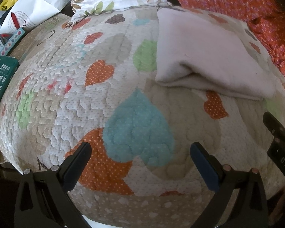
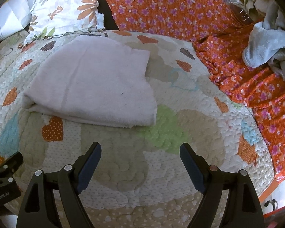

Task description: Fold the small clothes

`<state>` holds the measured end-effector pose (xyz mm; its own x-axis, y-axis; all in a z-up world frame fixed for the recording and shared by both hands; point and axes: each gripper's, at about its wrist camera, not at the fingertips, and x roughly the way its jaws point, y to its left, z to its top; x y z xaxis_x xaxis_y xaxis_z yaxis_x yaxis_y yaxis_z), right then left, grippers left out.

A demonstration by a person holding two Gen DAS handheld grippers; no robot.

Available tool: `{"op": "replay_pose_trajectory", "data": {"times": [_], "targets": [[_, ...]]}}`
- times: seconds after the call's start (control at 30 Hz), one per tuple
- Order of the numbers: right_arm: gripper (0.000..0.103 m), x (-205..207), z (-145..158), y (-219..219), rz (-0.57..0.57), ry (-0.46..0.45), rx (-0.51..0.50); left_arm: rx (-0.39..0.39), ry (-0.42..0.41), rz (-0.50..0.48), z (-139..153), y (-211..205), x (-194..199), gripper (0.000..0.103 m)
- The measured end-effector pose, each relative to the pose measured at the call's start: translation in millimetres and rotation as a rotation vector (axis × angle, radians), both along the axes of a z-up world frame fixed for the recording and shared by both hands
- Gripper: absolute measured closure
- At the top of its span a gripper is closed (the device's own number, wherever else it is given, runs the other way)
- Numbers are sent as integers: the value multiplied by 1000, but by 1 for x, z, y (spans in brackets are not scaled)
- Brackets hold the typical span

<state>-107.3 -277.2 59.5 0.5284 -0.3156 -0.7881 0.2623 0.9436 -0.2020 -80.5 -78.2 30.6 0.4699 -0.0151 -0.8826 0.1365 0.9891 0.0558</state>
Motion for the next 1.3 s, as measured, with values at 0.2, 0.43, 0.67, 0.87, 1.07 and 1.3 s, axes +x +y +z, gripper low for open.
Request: {"op": "replay_pose_trajectory", "data": {"times": [0.2,0.43,0.67,0.87,1.07,1.3], "targets": [[15,0,-2,-3,-4,11,30,-5,-3,-5,0,-1,0,0],[14,1,-4,-3,-2,20,29,-6,2,-12,-2,-2,1,0],[14,1,-3,-2,4,20,23,-5,4,-13,-2,-3,1,0],[14,0,-1,-1,4,11,19,-5,2,-14,-2,-3,1,0],[14,-2,5,-1,9,-7,27,-4,-6,-14,0,-3,-1,0],[13,-7,16,-2,7,-52,43,-2,-10,-12,3,-5,-4,0]]}}
